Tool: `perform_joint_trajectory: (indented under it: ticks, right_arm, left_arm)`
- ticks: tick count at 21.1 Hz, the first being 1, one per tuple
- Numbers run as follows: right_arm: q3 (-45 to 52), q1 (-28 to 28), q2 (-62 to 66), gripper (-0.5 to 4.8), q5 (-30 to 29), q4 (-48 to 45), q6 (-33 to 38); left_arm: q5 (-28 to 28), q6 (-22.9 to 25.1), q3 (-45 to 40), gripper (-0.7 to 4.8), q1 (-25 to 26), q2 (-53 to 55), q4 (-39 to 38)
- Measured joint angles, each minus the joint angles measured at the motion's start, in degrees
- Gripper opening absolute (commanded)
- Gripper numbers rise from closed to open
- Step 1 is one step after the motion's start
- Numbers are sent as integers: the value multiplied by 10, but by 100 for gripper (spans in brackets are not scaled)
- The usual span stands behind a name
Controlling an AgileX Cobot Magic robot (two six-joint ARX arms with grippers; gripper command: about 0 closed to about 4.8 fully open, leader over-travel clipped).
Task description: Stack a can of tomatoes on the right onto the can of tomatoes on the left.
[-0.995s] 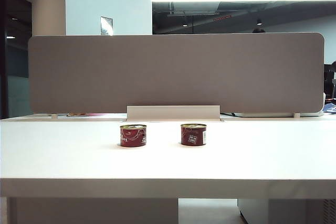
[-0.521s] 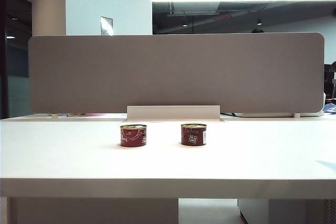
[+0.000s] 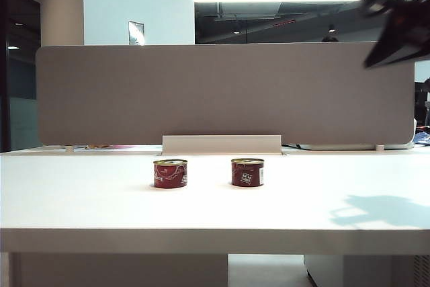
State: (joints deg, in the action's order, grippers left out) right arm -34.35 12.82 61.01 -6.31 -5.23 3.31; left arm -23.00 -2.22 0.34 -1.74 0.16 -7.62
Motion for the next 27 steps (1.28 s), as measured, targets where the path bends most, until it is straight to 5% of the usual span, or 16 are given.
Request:
perform_joint_trajectory:
  ticks: [11,15,18,27]
  right_arm:
    - [-141,59,244,125,-2,-31,-14]
    - [-188,78,297,298,-2,-30,-48]
    - [-206,91,324,475,-4,-28,-57]
    - [-221,129,396,479,-13,-24,-59]
  left_arm:
    - [0,0,0,-6,0,0,0]
    - [0,0,0,-6,0,0,0]
    - [0,0,0,-6,0,0,0]
    - [0,0,0,-6,0,0,0]
